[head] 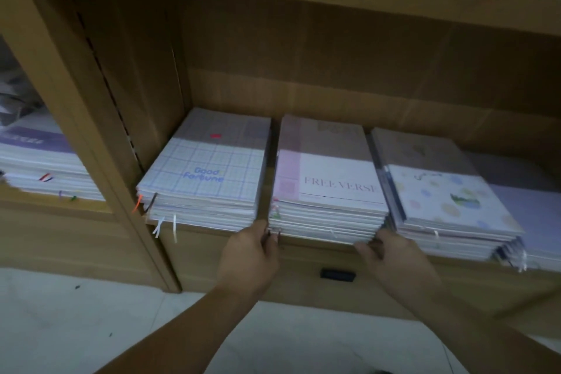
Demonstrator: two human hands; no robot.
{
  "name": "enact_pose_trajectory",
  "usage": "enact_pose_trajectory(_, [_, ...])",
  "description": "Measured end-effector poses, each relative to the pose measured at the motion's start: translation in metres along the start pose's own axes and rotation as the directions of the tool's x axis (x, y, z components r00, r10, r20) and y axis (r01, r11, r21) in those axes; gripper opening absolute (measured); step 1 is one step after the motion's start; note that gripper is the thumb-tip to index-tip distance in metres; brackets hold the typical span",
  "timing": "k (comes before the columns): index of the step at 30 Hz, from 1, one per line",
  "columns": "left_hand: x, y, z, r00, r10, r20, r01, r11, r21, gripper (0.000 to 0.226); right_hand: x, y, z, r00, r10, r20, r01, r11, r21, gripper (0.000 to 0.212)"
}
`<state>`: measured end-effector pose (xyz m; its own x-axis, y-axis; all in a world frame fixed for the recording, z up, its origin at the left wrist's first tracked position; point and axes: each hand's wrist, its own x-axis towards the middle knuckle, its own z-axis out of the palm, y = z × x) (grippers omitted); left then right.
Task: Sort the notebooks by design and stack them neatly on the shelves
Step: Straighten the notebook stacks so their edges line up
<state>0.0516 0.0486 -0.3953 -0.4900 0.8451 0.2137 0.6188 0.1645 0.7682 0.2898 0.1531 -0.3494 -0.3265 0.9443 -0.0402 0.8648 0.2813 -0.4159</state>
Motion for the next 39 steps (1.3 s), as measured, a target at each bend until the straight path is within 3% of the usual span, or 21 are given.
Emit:
enact_pose_trajectory(3, [-0.002,-0.002,-0.002,0.999,-0.014,0.036,0.016,0.999,-0.036,0.009,0.004,0.000,0.001,0.999,0.048,-0.010,-0.047,0.995,0.091,0.032])
enact_pose_trajectory(8, [-0.008,-0.002,-0.001,0.994,-0.055,0.093,0.065,0.992,-0.109,0.014,0.005,-0.006,0.002,0.995,0.093,-0.038,-0.086,0.984,0.156,0.045])
enact_pose_trajectory(11, [-0.008,-0.003,-0.001,0.994,-0.052,0.100,0.059,0.996,-0.070,0.003,0.009,-0.007,0.006,0.993,0.102,-0.058,-0.089,0.978,0.189,0.051])
enact_pose_trajectory(26, [-0.006,0.000,-0.014,0.986,0.023,0.163,-0.030,0.999,0.039,0.005,0.009,-0.012,-0.004,0.995,0.095,-0.036,-0.087,0.981,0.174,0.048])
enact_pose_trajectory(33, [0.015,0.017,-0.022,0.999,0.050,0.013,-0.050,0.996,0.071,0.008,0.009,-0.030,-0.032,0.996,0.085,-0.031,-0.082,0.992,0.093,0.040])
enact_pose_trajectory(39, [0.013,0.023,-0.014,0.994,0.102,0.025,-0.105,0.983,0.149,0.029,0.009,-0.030,-0.034,0.994,0.088,-0.062,-0.078,0.986,0.148,0.043])
